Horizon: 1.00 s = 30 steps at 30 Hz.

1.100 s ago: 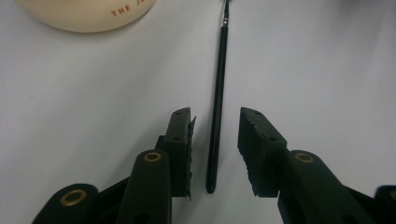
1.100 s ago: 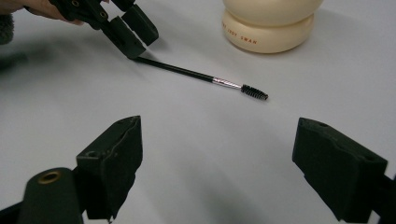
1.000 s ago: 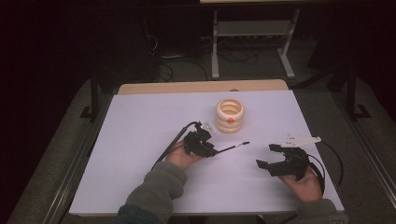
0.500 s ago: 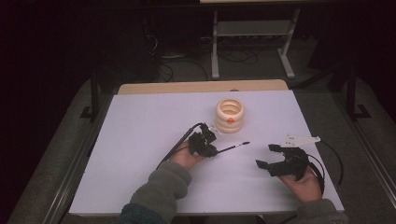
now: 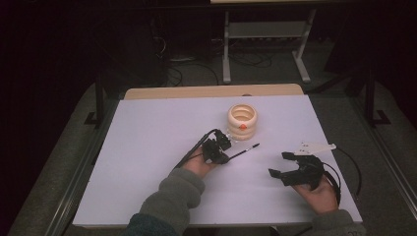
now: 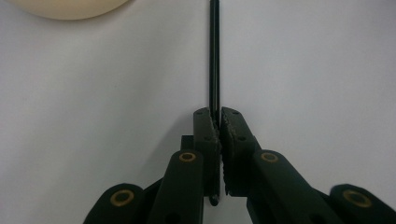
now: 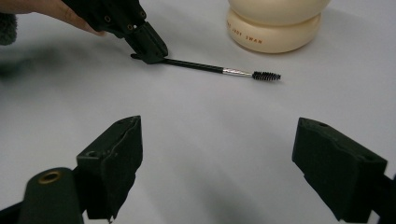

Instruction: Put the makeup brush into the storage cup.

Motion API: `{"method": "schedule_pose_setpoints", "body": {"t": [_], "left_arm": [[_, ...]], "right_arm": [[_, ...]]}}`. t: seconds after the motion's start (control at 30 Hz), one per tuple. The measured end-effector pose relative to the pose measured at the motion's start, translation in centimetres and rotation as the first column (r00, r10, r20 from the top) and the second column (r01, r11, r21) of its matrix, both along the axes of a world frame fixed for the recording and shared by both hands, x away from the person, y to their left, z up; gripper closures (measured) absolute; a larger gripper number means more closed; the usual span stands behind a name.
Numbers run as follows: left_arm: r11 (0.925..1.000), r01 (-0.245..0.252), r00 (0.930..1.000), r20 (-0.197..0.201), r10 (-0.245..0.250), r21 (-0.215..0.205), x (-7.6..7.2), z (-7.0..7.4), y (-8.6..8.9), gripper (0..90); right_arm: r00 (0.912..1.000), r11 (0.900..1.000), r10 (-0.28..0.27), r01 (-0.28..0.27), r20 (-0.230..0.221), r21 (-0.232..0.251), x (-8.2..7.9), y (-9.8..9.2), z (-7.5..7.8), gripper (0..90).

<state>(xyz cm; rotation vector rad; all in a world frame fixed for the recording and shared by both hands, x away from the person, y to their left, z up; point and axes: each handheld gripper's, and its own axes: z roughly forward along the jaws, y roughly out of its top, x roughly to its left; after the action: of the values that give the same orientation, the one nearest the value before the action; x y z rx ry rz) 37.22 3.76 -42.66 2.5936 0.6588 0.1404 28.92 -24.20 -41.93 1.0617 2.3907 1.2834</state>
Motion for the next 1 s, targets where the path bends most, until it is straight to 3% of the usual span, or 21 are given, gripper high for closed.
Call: {"method": "schedule_pose_setpoints", "body": {"t": [0.1,0.23,0.37,0.5,0.83,1.0], "left_arm": [[0.9998,0.009,0.9999,-0.006,-0.008,0.018,0.1,0.1,0.0,85.8],[1.0,0.001,0.9999,-0.012,-0.001,0.009,0.1,0.1,0.0,85.9],[0.9996,0.014,0.9998,0.01,-0.014,0.024,0.0,0.2,-0.1,85.9],[0.9994,0.018,0.9998,0.001,-0.018,0.03,-0.2,0.3,0.0,85.9],[0.9995,0.03,0.9993,0.022,-0.029,-0.011,-1.5,1.7,0.4,86.0],[0.999,0.043,0.9991,-0.006,-0.043,0.013,-1.6,1.6,0.6,86.1]], "right_arm": [[1.0,1.0,-0.001,0.001,-0.003,0.001,0.0,0.0,0.0,15.1],[1.0,1.0,0.001,-0.001,-0.006,-0.001,0.0,0.0,0.0,15.1],[1.0,1.0,0.002,-0.002,-0.006,0.0,0.0,-0.1,-0.1,15.1],[1.0,1.0,0.003,-0.003,-0.005,0.0,0.1,-0.1,-0.1,15.1],[0.9999,1.0,0.004,-0.004,-0.011,-0.001,0.0,0.1,-0.1,15.1],[0.9998,1.0,0.005,-0.005,-0.019,-0.001,0.0,0.2,-0.2,15.1]]}}
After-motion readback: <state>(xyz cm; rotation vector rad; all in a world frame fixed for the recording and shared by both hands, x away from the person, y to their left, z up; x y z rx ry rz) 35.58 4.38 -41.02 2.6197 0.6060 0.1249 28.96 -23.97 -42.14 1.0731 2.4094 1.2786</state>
